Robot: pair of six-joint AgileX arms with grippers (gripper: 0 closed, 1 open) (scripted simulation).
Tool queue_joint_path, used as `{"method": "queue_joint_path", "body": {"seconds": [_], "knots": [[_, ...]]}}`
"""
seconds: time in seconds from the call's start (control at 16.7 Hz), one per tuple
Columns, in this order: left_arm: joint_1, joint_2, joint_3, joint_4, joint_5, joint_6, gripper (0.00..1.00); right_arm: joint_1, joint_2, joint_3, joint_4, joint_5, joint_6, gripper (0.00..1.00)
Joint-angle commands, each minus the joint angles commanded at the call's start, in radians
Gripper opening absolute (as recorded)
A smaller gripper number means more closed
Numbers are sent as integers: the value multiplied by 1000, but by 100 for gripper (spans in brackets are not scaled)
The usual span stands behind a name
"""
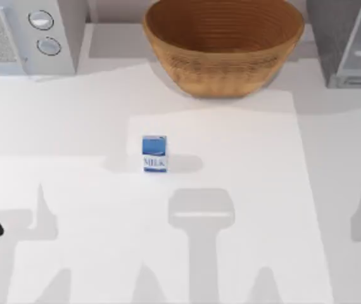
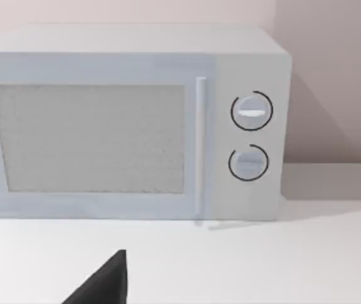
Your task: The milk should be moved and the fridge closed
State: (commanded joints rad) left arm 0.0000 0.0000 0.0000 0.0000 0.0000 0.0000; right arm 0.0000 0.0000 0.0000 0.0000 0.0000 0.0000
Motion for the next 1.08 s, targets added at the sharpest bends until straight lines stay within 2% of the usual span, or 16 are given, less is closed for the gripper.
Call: {"method": "queue_joint_path", "body": {"seconds": [0.18,0.36,0.9,1.08], "knots": [[0,0,0,0,0,0,100,14,13,2,13,13,0,100],[0,0,0,0,0,0,100,113,105,9,106,112,0,100],[0,0,0,0,0,0,100,716,585,21,562,710,9,100],[0,0,0,0,0,0,100,858,706,23,672,857,15,100]]}}
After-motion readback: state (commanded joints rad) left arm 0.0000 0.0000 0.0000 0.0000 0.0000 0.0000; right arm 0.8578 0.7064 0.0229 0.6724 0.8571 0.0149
